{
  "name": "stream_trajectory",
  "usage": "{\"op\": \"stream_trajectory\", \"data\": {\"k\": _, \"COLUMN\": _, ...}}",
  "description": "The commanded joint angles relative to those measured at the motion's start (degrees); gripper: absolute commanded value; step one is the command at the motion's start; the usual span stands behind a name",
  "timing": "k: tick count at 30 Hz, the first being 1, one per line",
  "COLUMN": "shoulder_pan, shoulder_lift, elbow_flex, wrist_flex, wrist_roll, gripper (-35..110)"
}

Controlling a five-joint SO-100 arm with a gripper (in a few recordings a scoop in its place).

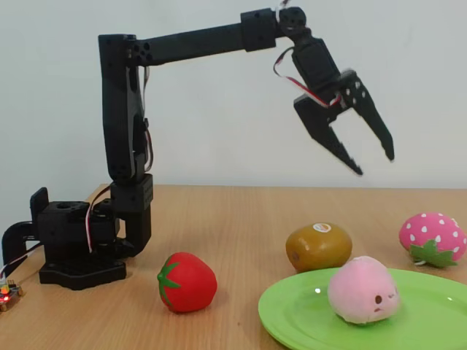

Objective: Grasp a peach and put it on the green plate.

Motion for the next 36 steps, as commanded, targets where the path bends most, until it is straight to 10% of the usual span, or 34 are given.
{"op": "stream_trajectory", "data": {"k": 1, "shoulder_pan": -1.85, "shoulder_lift": 6.94, "elbow_flex": 2.64, "wrist_flex": -4.83, "wrist_roll": -0.70, "gripper": 17}}
{"op": "stream_trajectory", "data": {"k": 36, "shoulder_pan": -12.57, "shoulder_lift": 74.44, "elbow_flex": 91.41, "wrist_flex": -38.50, "wrist_roll": -9.76, "gripper": -8}}
